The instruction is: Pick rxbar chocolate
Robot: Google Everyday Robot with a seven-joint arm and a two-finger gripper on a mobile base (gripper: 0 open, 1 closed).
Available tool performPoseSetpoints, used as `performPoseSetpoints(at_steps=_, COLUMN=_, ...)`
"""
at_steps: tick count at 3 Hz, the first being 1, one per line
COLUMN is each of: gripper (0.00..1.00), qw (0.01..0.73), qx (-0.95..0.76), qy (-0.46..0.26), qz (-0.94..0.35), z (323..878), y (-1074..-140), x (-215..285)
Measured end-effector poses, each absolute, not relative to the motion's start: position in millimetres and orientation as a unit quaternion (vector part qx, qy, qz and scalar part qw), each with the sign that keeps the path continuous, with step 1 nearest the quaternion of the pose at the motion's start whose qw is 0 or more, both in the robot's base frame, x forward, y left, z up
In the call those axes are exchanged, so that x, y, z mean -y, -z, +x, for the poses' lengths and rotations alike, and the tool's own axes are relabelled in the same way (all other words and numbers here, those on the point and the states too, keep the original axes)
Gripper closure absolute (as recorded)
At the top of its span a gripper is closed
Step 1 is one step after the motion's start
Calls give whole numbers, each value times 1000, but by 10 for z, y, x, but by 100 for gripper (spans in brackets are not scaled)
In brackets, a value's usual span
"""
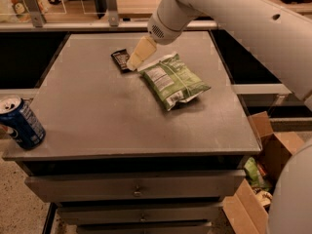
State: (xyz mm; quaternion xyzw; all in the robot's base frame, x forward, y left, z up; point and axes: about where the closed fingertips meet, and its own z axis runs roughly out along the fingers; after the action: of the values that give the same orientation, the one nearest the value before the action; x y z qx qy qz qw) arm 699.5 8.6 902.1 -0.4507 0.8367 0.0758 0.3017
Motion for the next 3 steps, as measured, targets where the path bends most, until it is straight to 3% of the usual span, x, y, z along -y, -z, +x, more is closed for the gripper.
performPoseSetpoints(at_steps=3, gripper=0, qw=310, qx=-842, qy=-87, qz=-433, z=7351, y=-9178, x=-467)
